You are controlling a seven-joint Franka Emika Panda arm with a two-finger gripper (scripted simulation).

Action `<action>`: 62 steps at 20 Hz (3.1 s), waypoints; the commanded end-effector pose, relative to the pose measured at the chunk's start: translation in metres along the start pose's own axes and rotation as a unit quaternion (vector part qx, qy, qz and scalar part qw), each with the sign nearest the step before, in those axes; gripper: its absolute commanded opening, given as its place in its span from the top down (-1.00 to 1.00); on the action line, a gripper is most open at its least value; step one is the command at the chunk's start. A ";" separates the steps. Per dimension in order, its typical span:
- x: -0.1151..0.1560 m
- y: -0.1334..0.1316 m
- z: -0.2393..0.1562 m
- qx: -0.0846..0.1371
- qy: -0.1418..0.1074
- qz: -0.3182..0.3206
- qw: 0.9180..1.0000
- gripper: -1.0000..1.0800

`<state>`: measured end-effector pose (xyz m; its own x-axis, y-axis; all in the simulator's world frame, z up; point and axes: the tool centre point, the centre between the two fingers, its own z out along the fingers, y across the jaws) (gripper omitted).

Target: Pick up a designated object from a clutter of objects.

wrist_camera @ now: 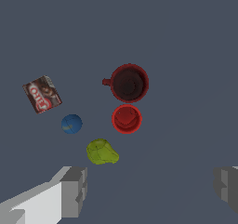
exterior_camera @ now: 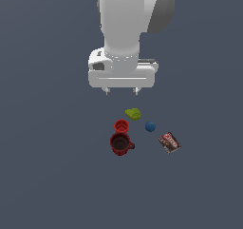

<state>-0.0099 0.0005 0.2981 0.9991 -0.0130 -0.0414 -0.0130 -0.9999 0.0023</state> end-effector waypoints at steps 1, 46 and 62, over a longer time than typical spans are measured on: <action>0.000 0.000 0.000 0.000 0.000 0.000 1.000 -0.92; -0.071 -0.059 0.183 -0.007 0.016 -0.250 0.968 -0.92; -0.095 -0.067 0.211 -0.005 0.020 -0.293 0.956 -0.92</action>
<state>-0.1124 0.0687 0.0913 0.8350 0.5502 -0.0011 0.5502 -0.8350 -0.0002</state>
